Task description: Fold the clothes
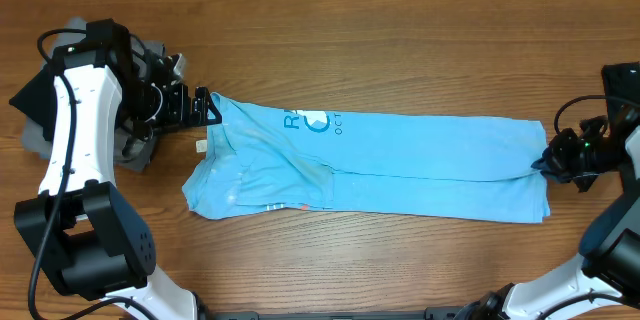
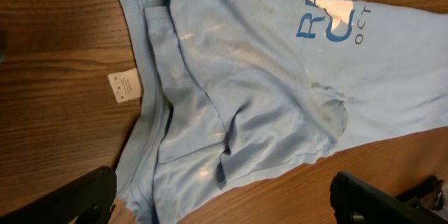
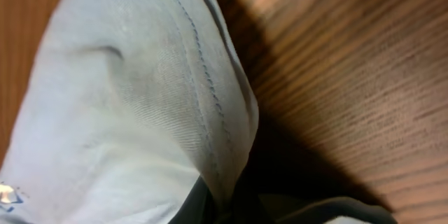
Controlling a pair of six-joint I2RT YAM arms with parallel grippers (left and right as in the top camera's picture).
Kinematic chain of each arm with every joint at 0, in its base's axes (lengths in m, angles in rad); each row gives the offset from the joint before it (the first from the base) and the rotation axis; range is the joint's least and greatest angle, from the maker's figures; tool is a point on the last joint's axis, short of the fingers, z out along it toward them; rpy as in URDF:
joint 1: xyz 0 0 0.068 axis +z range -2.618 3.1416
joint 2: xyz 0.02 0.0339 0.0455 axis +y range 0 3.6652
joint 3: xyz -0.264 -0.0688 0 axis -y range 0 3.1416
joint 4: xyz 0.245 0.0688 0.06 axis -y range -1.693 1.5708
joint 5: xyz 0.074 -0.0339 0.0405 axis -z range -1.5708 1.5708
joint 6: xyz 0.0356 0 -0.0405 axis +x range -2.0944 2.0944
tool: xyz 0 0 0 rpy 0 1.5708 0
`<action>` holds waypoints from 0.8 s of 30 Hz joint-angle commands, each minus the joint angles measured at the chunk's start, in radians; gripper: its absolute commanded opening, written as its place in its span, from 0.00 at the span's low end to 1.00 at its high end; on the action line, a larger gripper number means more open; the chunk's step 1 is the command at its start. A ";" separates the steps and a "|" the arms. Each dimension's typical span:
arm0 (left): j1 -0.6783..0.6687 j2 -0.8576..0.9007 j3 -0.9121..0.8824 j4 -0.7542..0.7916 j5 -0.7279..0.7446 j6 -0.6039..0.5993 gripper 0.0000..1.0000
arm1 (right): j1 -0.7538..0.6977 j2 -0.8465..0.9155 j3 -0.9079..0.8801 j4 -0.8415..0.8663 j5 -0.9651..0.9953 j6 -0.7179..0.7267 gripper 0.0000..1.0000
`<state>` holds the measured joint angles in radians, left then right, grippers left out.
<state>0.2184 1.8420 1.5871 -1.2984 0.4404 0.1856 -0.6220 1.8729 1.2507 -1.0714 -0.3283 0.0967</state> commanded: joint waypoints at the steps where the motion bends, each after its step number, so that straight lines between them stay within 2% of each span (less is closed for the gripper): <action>1: 0.006 -0.011 0.013 -0.011 0.002 -0.006 1.00 | 0.033 -0.026 0.019 -0.004 0.052 0.054 0.04; 10: 0.006 -0.011 0.013 -0.036 0.002 -0.006 1.00 | 0.214 -0.027 0.019 -0.069 0.073 0.085 0.04; 24: 0.005 -0.011 0.013 -0.041 0.006 -0.007 1.00 | 0.550 -0.027 0.020 -0.116 0.197 0.260 0.04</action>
<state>0.2184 1.8420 1.5871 -1.3373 0.4404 0.1856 -0.1043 1.8729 1.2510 -1.1881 -0.1616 0.2916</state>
